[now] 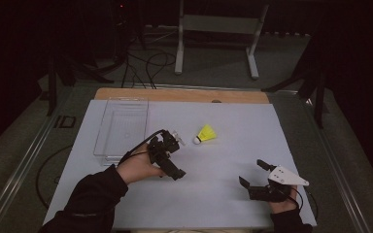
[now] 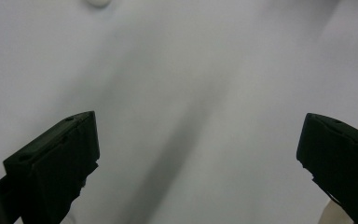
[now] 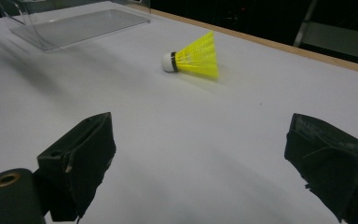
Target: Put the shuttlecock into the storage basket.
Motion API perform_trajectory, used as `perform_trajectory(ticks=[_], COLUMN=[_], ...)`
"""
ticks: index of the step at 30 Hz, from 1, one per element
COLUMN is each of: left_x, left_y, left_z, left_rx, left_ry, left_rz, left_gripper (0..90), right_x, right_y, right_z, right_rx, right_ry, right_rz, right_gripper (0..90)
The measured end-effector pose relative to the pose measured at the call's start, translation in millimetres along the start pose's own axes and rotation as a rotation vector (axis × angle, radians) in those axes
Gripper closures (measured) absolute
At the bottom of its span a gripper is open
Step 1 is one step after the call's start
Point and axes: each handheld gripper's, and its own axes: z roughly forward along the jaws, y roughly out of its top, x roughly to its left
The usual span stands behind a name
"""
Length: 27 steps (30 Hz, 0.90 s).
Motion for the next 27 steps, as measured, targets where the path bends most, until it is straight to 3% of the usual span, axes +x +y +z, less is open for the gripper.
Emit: perform_trajectory(ticks=[14,27], left_x=[10.8,19.9], left_y=[32.4,60.8], left_z=[6.2,9.5], left_rx=[-0.054,-0.118], left_ry=[-0.018,0.001], left_rz=[-0.021,-0.031], left_gripper=[0.0,0.0], right_x=[-0.2,-0.4], right_y=[-0.3,-0.1], right_z=[0.1,-0.5], right_rx=[-0.001,-0.007], right_ry=[0.004,0.005], right_rz=[0.002,-0.003], right_gripper=[8.2,8.2])
